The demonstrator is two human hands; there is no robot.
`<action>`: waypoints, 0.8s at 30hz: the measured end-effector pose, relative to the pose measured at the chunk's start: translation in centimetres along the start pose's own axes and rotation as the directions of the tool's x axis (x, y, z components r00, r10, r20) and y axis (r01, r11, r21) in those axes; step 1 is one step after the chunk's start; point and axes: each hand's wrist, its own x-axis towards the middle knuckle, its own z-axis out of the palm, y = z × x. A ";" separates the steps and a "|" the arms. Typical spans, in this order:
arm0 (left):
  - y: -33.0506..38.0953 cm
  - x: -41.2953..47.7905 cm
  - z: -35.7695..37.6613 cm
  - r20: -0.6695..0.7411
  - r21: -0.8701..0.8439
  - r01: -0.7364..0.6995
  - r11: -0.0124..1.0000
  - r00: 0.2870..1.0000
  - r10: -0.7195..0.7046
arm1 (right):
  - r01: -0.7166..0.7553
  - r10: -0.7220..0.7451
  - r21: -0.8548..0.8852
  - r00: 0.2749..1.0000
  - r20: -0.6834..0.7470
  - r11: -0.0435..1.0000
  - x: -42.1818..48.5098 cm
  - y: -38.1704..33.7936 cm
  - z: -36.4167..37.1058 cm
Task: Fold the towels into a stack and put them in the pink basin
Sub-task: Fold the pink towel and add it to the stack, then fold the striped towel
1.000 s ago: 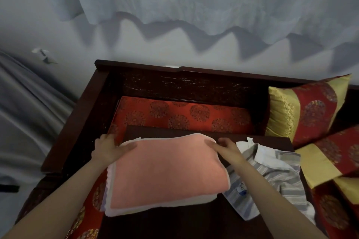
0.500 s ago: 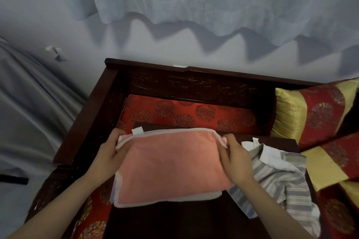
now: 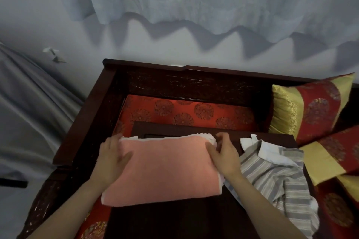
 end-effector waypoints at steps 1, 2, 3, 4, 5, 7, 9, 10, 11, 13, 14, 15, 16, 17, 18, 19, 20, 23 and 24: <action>0.3 -0.2 0.4 -0.052 0.084 -0.024 0.996 0.998 0.029 | -0.029 0.031 0.065 0.999 -0.039 0.997 -0.1 0.5 -0.2; 0.5 -0.4 0.7 -0.105 0.171 -0.048 0.984 0.992 0.067 | -0.053 0.061 0.113 0.996 -0.066 0.992 -0.3 1.2 -0.5; 1.0 -0.6 1.0 -0.147 0.252 -0.072 0.965 0.983 0.112 | -0.082 0.093 0.136 0.992 -0.079 0.987 -0.6 2.4 -0.8; 1.5 -0.7 1.4 -0.159 0.309 -0.104 0.945 0.975 0.159 | -0.110 0.122 0.135 0.989 -0.083 0.985 -0.9 3.9 -1.2; 2.1 -1.0 1.9 -0.137 0.347 -0.140 0.927 0.971 0.198 | -0.138 0.147 0.110 0.986 -0.073 0.984 -1.3 5.5 -1.5; 3.9 -1.6 4.0 0.001 0.370 -0.292 0.882 0.950 0.314 | -0.204 0.204 -0.071 0.979 -0.013 0.976 -2.4 9.4 -2.3; 4.7 -2.4 6.2 0.154 0.396 -0.416 0.819 0.909 0.387 | -0.205 0.258 -0.361 0.960 0.106 0.910 -3.7 12.1 -2.5; 5.1 -2.5 7.5 0.214 0.412 -0.443 0.796 0.896 0.388 | -0.183 0.276 -0.455 0.950 0.146 0.871 -4.5 13.5 -2.8; 5.0 -2.6 8.3 0.249 0.427 -0.441 0.789 0.896 0.367 | -0.163 0.283 -0.500 0.943 0.173 0.851 -5.0 14.1 -2.9; 4.3 -2.4 9.0 0.270 0.435 -0.422 0.795 0.904 0.332 | -0.125 0.248 -0.508 0.951 0.183 0.852 -5.5 14.6 -2.9; 4.0 -2.4 9.3 0.260 0.431 -0.428 0.795 0.902 0.344 | -0.101 0.222 -0.505 0.958 0.184 0.857 -5.6 14.9 -2.9; 3.9 -2.4 9.3 0.265 0.414 -0.424 0.805 0.903 0.339 | -0.086 0.208 -0.502 0.959 0.193 0.861 -5.5 15.0 -2.8; 4.0 -2.3 9.2 0.255 0.405 -0.422 0.811 0.904 0.343 | -0.061 0.180 -0.487 0.963 0.202 0.871 -5.4 14.9 -2.6; 4.4 -2.2 9.1 0.259 0.394 -0.417 0.819 0.905 0.337 | -0.056 0.162 -0.453 0.966 0.200 0.890 -5.7 14.8 -2.6; 5.1 -2.3 8.9 0.230 0.378 -0.417 0.826 0.907 0.353 | -0.062 0.138 -0.384 0.975 0.173 0.921 -6.0 14.5 -2.3; 6.0 -2.6 8.5 0.193 0.347 -0.420 0.838 0.907 0.375 | -0.098 0.135 -0.274 0.984 0.119 0.957 -6.4 13.9 -2.0; 7.2 -3.3 8.4 0.132 0.291 -0.453 0.843 0.891 0.434 | -0.150 0.162 -0.132 0.983 0.085 0.980 -7.0 13.3 -1.9; 11.9 -8.8 9.1 -0.004 -0.022 -0.510 0.860 0.860 0.510 | -0.326 0.305 0.181 0.943 0.134 0.928 -8.2 12.3 -1.9; 13.4 -11.0 10.0 0.009 -0.121 -0.500 0.858 0.863 0.505 | -0.369 0.327 0.231 0.924 0.200 0.900 -8.3 12.2 -2.3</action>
